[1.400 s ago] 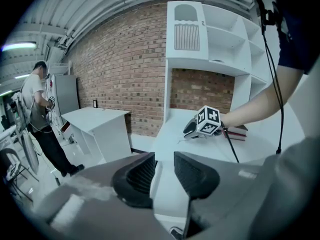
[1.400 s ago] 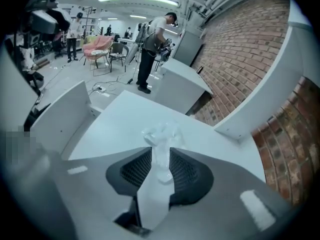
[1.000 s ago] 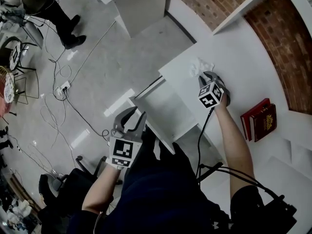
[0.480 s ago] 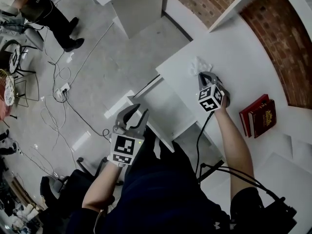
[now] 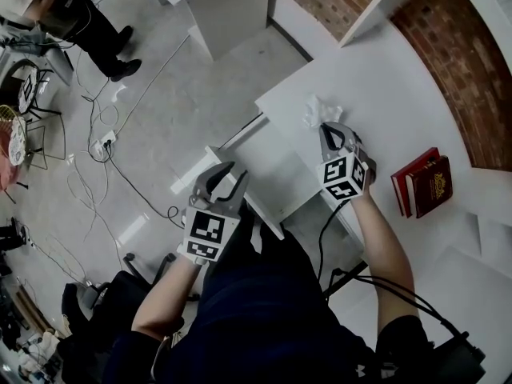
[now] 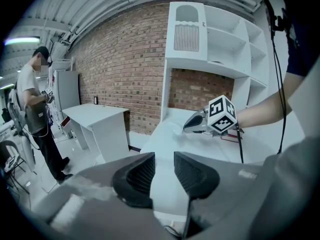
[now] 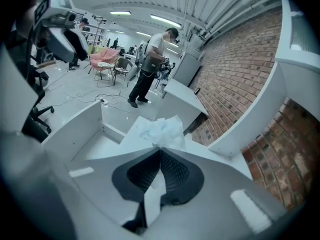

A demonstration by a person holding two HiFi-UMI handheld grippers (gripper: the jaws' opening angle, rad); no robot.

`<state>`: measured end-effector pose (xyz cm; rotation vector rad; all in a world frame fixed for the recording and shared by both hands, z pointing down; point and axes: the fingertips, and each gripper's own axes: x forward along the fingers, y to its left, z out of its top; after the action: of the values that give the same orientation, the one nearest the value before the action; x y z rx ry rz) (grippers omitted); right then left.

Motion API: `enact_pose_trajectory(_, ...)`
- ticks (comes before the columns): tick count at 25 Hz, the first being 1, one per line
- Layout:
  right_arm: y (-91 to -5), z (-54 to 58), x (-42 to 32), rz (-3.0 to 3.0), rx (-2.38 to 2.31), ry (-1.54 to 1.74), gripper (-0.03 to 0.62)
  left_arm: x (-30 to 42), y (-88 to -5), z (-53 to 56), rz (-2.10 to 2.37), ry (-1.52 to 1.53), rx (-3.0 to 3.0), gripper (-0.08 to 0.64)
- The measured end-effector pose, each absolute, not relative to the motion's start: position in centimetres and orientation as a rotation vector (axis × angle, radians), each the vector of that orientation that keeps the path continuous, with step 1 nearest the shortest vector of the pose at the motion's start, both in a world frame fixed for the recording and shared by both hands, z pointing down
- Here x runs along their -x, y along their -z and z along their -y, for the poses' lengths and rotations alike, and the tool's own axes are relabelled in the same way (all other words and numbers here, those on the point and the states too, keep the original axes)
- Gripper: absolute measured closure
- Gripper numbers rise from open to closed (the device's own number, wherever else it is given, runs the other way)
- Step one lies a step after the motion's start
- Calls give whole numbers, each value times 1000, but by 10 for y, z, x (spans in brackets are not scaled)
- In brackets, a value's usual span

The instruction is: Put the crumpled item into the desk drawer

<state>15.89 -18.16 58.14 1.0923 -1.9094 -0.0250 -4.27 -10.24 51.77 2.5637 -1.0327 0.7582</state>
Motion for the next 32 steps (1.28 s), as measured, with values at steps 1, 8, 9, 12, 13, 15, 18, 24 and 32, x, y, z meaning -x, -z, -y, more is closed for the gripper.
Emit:
enact_pose_trajectory(1, -578, 176, -153, 1923, -1082, 39, 586, 43, -517, 99, 1038, -758, -2562, 433)
enact_pose_trajectory(8, -566, 135, -99, 2023, -937, 165, 586, 57, -521, 69, 1117, -754, -2509, 433)
enact_pose_trajectory(9, -566, 129, -92, 2034, -907, 186, 586, 60, -523, 65, 1133, -754, -2496, 433)
enact_pose_trajectory(12, -572, 115, -71, 2054, -817, 257, 586, 71, -527, 55, 1188, -754, -2457, 434)
enact_pose_trajectory(13, -575, 111, -66, 2056, -789, 280, 586, 75, -529, 52, 1206, -752, -2442, 433)
enact_pose_trajectory(15, -582, 103, -55, 2056, -736, 313, 586, 82, -532, 46, 1237, -749, -2409, 433)
enact_pose_trajectory(18, -594, 90, -41, 2057, -670, 333, 586, 93, -537, 36, 1265, -752, -2368, 433)
enact_pose_trajectory(24, -613, 74, -14, 2065, -606, 309, 586, 105, -546, 34, 1253, -761, -2345, 434)
enact_pose_trajectory(32, -654, 74, -1, 2055, -725, 41, 586, 126, -559, 50, 1187, -760, -2348, 434)
